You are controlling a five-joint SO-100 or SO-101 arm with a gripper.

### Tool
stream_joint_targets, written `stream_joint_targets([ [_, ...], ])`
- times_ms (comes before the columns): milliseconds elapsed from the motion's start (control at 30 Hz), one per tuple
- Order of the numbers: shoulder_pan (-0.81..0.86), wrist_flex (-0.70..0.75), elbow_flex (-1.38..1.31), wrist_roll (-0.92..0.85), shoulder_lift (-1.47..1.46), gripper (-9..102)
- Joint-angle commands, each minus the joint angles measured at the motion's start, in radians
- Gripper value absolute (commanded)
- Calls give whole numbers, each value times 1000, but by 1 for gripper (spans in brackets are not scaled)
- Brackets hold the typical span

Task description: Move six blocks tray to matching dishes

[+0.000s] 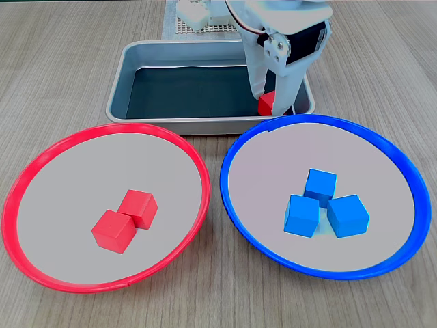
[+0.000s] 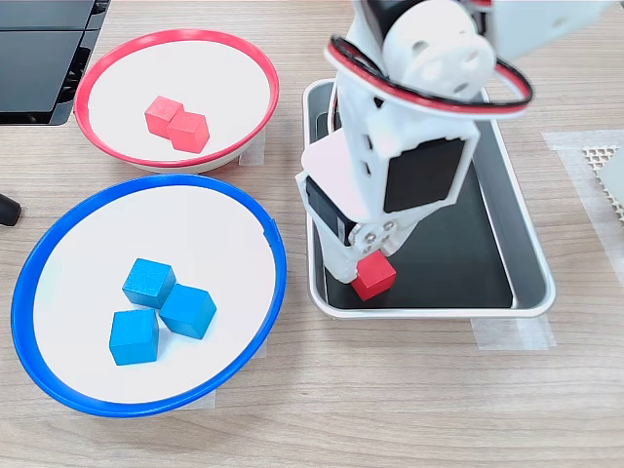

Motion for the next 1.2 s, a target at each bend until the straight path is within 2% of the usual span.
stream_joint_targets([
  [0,-6,8,9,-21,11,10],
  [133,-9,8,23,-48,12,6],
  [167,-9,17,25,-83,12,0],
  [233,3,63,25,-135,26,0],
  [433,143,430,-44,-558,219,0],
  [533,250,430,-153,-667,273,0],
  [633,344,288,-252,-707,253,0],
  [900,469,-258,-313,-718,49,0],
  [967,480,-327,-316,-719,14,0],
  [1167,518,-423,-267,-672,9,22],
])
